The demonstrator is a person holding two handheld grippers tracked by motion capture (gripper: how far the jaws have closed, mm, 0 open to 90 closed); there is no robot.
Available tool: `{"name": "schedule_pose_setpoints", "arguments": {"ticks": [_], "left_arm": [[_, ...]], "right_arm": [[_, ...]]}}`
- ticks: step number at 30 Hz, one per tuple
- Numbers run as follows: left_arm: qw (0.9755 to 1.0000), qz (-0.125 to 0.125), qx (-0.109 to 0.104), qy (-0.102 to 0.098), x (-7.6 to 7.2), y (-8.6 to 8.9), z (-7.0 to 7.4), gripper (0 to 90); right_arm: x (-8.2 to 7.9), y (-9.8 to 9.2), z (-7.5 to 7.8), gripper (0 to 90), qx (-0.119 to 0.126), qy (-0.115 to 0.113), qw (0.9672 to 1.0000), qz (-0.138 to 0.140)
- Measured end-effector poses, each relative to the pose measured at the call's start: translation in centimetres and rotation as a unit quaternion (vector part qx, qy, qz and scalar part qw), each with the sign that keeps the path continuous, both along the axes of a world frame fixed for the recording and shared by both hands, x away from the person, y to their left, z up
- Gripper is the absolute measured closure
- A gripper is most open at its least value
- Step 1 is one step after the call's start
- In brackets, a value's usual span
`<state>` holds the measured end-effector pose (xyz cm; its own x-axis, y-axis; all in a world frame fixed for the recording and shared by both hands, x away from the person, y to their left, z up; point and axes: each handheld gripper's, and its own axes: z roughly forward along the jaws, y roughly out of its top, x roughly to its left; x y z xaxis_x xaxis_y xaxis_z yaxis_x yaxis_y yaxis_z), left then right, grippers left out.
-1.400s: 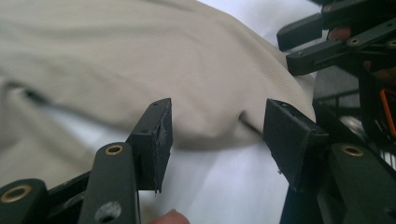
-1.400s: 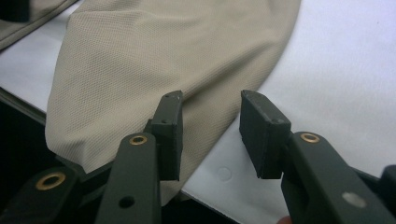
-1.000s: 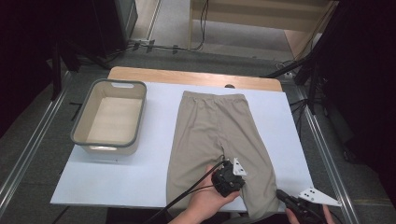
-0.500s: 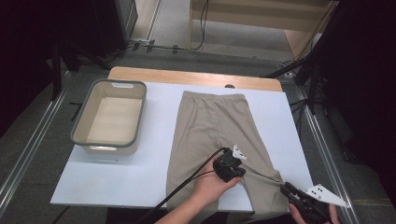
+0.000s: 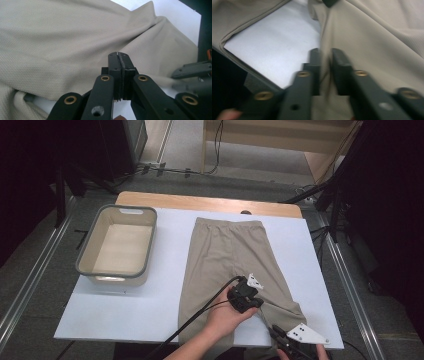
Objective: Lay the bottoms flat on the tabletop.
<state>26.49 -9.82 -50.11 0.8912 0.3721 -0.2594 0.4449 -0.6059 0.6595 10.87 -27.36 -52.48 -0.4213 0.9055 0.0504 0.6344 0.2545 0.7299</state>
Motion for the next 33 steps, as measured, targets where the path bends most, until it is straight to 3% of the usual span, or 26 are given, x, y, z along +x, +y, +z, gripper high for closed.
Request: {"name": "schedule_pose_setpoints", "arguments": {"ticks": [4,6,8,11,16,21,24,27,29,33], "left_arm": [[0.9999,-0.009,-0.008,0.0,-0.2,0.1,0.2,90.0],[0.9999,-0.011,-0.012,0.002,-0.3,0.3,0.5,88.9],[0.9998,-0.009,-0.011,-0.012,-0.5,0.5,0.7,82.3],[0.9996,-0.007,-0.02,-0.018,-1.2,1.0,1.0,74.3],[0.999,-0.033,-0.021,-0.024,-3.1,1.0,0.7,72.1],[0.9982,-0.037,0.01,-0.046,-4.3,-0.2,-0.5,59.0],[0.9972,-0.035,0.026,-0.061,-4.7,-1.0,-0.8,59.0],[0.994,-0.036,0.055,-0.088,-4.9,-1.5,-0.7,73.9],[0.9944,-0.046,0.057,-0.077,-4.7,-1.5,-0.6,89.8],[0.9962,-0.057,0.038,-0.053,-4.6,-0.5,-0.2,90.0]], "right_arm": [[-0.1,-1.5,0.4,85.6,0.057,0.012,0.9983,0.01],[-0.2,-2.3,0.7,85.6,0.102,0.013,0.9943,0.029],[-0.3,-2.8,0.8,85.5,0.123,0.013,0.9916,0.038],[-0.4,-3.2,0.6,85.0,0.106,0.014,0.9941,0.017],[0.0,-3.6,0.1,84.8,0.108,0.023,0.9939,0.004],[0.1,-3.5,0.1,84.9,0.109,0.022,0.9938,0.004],[0.1,-3.4,0.1,84.7,0.109,0.022,0.9937,0.005],[0.1,-3.6,0.0,84.4,0.11,0.022,0.9937,0.003],[0.1,-3.7,-0.1,82.3,0.106,0.021,0.9942,0.003],[-0.3,-4.0,0.4,65.6,0.116,0.004,0.9932,0.013]]}}
